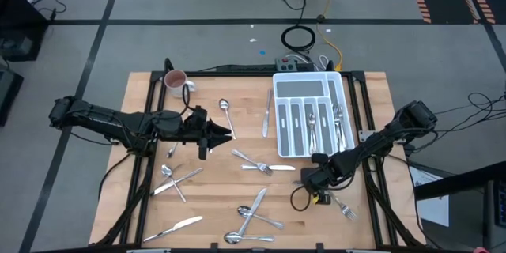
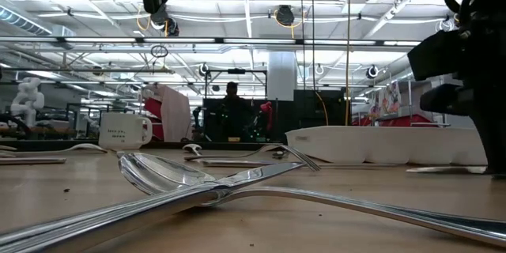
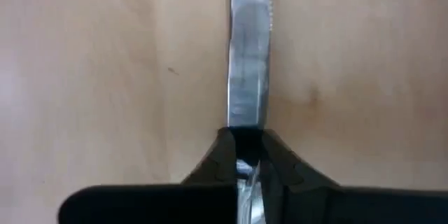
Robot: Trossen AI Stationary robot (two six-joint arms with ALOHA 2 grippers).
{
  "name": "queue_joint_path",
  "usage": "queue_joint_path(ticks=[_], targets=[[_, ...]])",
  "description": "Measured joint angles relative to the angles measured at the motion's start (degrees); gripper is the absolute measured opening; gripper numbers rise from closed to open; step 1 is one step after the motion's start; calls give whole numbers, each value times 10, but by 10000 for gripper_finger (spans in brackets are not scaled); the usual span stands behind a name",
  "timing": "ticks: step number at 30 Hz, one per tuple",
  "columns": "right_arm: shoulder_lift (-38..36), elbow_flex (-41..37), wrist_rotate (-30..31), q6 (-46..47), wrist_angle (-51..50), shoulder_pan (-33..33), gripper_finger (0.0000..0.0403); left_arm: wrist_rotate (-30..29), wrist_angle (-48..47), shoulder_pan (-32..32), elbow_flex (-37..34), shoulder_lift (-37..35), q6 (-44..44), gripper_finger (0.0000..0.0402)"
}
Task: Sort silverware
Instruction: Put the knife in the left section of the silverware tray
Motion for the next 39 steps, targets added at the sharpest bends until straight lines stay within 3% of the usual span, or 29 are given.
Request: queue_joint_path(ticks=[21,27,33,39], targets=[[-3,118,28,8,-7,-4,1,-2,0,-30,0,0,1,153],[-13,143,79,11,-3,-5,1,-3,0,-41,0,0,0,153],[-76,133,144,35,-8,-31,0,-8,0,-49,0,0,1,153],[-200,99,166,30,-7,-80,0,-17,0,-49,0,0,1,153]])
